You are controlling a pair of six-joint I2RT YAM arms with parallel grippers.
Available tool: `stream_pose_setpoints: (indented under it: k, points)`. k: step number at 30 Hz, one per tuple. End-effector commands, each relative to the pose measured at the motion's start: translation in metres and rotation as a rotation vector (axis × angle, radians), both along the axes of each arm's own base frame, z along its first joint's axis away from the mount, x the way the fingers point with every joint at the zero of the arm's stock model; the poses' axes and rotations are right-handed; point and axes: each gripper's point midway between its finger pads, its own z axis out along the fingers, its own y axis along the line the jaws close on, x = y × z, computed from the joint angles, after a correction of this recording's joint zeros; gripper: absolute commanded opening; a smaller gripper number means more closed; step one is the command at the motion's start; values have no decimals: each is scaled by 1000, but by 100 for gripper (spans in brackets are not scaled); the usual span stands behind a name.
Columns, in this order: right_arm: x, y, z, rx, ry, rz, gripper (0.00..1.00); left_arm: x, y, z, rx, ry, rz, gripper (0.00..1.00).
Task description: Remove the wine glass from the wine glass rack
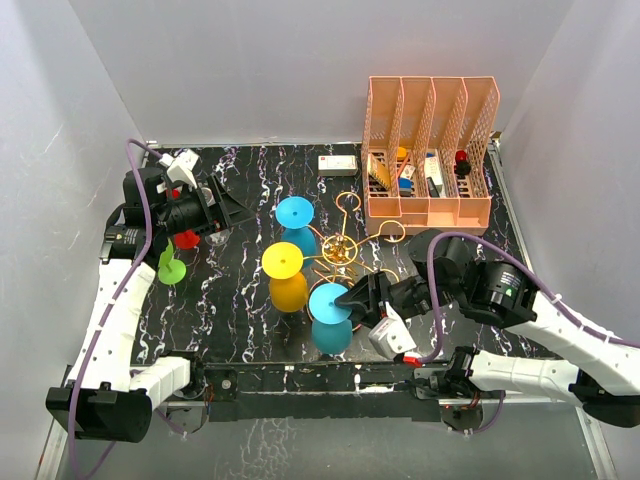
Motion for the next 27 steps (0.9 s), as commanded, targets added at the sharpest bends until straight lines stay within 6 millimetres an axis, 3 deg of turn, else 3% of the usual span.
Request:
stream_pose_setpoints:
  k: [1,13,16,27]
  points:
    - [-6,-3,17,18,6,11,34,-5,-1,16,5,-52,-14,76]
    - [-8,0,24,39,35,16,23,-5,-1,16,5,-52,-16,76]
    - [-8,0,26,47,41,11,12,-5,-1,15,7,-51,-16,76]
    - [-2,2,31,74,9,-11,8,-6,0,15,9,-54,-12,76]
